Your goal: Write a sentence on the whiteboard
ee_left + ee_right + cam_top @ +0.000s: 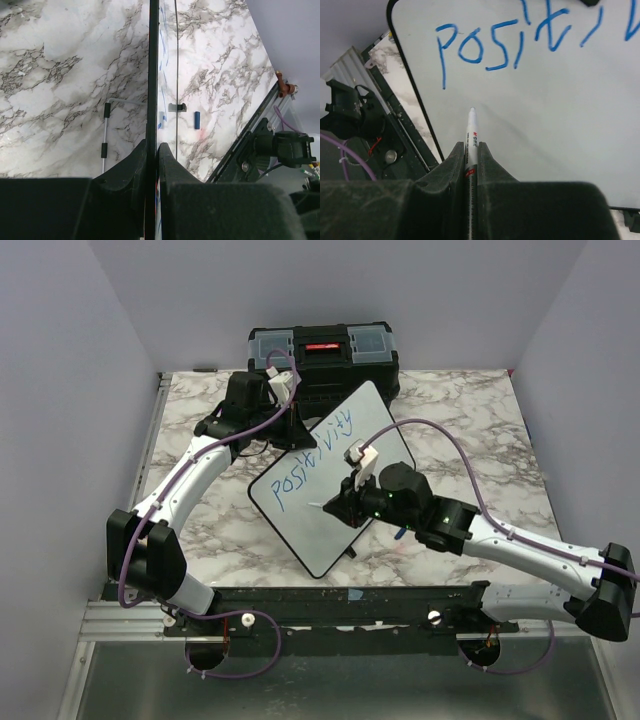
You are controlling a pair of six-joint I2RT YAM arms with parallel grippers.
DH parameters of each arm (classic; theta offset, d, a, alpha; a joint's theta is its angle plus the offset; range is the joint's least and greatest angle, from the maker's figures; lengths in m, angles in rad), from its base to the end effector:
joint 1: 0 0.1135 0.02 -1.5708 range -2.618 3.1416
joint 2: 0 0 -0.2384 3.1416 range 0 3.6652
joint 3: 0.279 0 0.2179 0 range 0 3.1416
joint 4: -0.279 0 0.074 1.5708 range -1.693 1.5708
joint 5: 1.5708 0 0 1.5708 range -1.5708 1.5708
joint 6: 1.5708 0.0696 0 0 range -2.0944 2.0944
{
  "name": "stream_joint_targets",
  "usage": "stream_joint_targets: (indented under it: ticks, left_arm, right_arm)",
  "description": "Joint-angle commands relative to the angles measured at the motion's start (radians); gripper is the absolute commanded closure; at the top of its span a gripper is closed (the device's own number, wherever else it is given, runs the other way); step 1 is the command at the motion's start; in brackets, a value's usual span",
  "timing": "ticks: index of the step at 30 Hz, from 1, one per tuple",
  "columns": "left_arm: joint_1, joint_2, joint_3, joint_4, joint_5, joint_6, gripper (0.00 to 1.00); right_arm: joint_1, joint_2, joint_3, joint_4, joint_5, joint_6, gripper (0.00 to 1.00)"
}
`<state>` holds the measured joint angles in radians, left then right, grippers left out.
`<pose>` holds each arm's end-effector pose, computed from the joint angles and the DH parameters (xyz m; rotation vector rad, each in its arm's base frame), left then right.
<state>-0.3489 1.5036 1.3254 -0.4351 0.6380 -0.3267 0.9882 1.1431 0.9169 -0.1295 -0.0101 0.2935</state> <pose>0.2931 -0.1508 0.2985 0.4042 2.2103 -1.0711 0.1498 0.2286 0.2919 -0.6961 1.9020 0.8501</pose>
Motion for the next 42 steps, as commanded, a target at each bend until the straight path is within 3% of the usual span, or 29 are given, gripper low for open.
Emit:
stream_joint_targets:
  ticks: [1,11,23,42]
  left_arm:
    - [0.004,-0.007,-0.026,0.037,-0.087,0.040,1.00]
    - [0.014,-0.003,-0.041,0.046,-0.102,0.032,1.00]
    - [0.022,-0.008,-0.051,0.061,-0.105,0.017,1.00]
    - [0.034,-0.014,-0.060,0.073,-0.092,0.018,1.00]
  right_arm:
    - [0.064,0.010,-0.005,0.004,0.102,-0.042,0.99]
    - [0.141,0.048,-0.002,0.034,0.111,-0.083,0.99]
    - [0.227,0.158,0.070,0.065,0.245,-0.088,0.99]
    - [0.237,0.215,0.097,0.074,0.337,-0.068,0.99]
